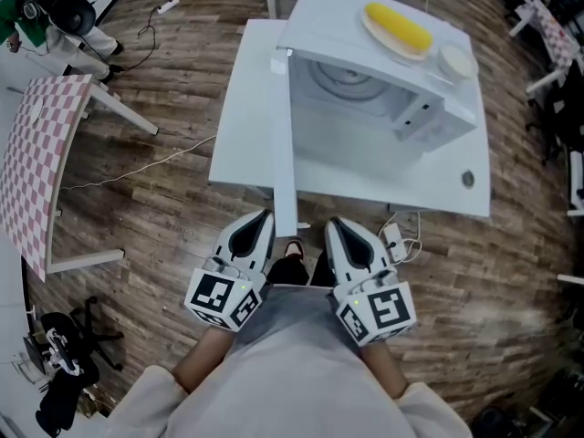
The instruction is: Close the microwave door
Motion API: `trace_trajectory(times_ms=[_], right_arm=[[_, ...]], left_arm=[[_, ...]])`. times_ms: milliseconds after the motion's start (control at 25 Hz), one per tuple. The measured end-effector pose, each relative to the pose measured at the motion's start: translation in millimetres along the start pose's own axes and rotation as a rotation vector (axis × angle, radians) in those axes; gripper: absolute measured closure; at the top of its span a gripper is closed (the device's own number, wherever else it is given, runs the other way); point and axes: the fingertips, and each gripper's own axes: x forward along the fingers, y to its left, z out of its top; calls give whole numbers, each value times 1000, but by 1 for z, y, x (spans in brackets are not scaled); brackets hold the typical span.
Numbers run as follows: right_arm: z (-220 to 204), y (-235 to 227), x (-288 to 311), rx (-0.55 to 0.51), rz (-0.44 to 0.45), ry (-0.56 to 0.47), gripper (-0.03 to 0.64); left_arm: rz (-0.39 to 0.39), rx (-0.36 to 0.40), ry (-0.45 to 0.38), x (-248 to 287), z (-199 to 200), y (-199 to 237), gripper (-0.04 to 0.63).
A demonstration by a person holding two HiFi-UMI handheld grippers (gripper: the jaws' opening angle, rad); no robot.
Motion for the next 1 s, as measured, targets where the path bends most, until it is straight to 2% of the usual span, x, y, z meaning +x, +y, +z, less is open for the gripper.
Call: trace_trajectory(times_ms=[1000], right_arm=[[6,-28,-20,25,-76,-32,594]], left_arm=[[-114,25,35,29,-4,-37,576]])
